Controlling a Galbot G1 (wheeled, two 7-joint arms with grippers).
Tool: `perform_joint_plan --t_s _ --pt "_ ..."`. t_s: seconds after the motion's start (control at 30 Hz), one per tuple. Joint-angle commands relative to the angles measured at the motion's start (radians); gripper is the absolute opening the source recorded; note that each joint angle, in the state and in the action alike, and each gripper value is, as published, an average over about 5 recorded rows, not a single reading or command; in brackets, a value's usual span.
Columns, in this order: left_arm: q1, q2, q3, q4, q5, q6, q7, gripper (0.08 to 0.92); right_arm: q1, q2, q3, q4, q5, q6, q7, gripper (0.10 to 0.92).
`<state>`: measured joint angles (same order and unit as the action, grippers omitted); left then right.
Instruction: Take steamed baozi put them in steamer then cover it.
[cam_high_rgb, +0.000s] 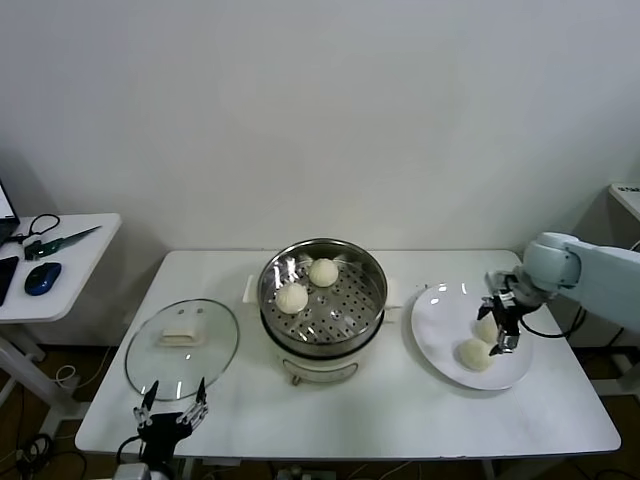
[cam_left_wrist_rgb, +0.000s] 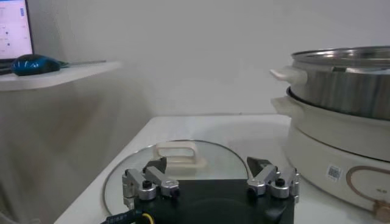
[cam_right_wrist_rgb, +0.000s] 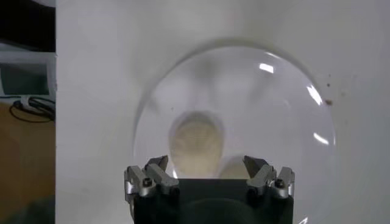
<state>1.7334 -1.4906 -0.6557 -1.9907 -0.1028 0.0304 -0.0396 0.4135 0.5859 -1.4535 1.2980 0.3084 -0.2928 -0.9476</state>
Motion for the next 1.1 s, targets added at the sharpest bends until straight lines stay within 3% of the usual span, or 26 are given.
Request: perform_joint_plan --t_s 0.03,0.4,0.8,0.97,1.1 --pt "0.000 -0.001 0.000 0.001 0.001 0.000 0.000 0.823 -0.204 0.030 0.151 -0.072 -0.061 -0.010 0.021 0.816" --pt "-0.004 0.005 0.000 0.010 0.000 0.001 0.000 0.823 -0.205 0.056 0.161 -0.084 -0.060 -0.019 0.033 0.788" --pt "-0.007 0.002 0.005 0.011 0.003 0.001 0.001 0.823 -0.168 0.047 0.147 -0.073 -0.068 -0.016 0.026 0.681" --pt "-0.005 0.000 0.004 0.011 0.004 -0.001 -0.001 0.823 -0.060 0.044 0.091 -0.051 -0.060 0.011 -0.003 0.647" --pt "-0.004 -0.001 0.006 0.010 0.005 -0.001 -0.001 0.823 0.203 0.071 -0.084 0.002 -0.010 0.084 -0.050 0.645"
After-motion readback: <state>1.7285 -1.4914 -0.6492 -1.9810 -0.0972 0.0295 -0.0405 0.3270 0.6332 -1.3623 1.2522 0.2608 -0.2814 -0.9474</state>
